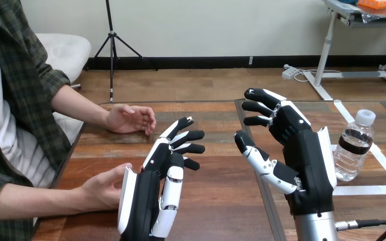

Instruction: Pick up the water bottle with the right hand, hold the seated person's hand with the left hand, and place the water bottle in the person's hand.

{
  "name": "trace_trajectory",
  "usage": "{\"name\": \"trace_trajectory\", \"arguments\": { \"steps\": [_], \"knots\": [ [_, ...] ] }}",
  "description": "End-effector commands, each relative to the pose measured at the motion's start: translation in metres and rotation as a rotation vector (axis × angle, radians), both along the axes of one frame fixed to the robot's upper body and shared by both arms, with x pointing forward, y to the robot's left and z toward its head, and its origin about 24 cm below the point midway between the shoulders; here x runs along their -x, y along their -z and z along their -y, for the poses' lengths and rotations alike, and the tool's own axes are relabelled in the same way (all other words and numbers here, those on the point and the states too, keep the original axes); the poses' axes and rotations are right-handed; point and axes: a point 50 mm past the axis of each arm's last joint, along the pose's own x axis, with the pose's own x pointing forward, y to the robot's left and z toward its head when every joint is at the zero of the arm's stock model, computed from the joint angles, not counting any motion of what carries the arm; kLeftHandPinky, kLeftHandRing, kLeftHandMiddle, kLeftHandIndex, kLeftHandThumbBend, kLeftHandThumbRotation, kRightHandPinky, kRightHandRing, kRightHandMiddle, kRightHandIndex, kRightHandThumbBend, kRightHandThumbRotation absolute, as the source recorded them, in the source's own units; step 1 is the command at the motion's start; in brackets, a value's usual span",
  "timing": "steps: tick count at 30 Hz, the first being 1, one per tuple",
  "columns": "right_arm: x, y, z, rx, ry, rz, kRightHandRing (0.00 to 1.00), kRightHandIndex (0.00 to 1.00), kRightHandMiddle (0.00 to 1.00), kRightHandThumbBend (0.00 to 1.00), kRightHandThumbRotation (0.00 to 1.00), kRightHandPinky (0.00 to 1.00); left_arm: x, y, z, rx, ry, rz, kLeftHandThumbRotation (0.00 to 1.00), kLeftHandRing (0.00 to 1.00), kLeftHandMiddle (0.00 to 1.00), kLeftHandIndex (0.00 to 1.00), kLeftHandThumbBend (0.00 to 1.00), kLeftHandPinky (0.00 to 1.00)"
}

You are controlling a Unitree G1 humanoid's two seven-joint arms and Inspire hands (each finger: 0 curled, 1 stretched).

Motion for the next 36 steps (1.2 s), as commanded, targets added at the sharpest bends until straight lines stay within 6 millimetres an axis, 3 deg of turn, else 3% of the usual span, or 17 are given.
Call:
{"name": "trace_trajectory", "arguments": {
  "steps": [1, 24, 36],
  "knots": [
    [-0.012, -0.018, -0.005, -0.005, -0.025, 0.089, 0.75, 0.74, 0.79, 0.52, 0.17, 0.64, -0.006, -0.011, 0.001, 0.011, -0.003, 0.065, 1.0, 0.67, 0.74, 0.83, 0.08, 0.53],
    [-0.014, -0.021, -0.004, 0.003, -0.027, 0.1, 0.74, 0.75, 0.8, 0.53, 0.13, 0.64, -0.007, -0.012, 0.001, 0.004, 0.001, 0.067, 1.0, 0.66, 0.74, 0.83, 0.08, 0.52],
    [-0.018, -0.029, 0.001, -0.043, -0.04, 0.14, 0.77, 0.76, 0.81, 0.59, 0.02, 0.67, -0.009, -0.012, 0.001, 0.002, 0.003, 0.074, 1.0, 0.66, 0.74, 0.83, 0.07, 0.52]
  ]
}}
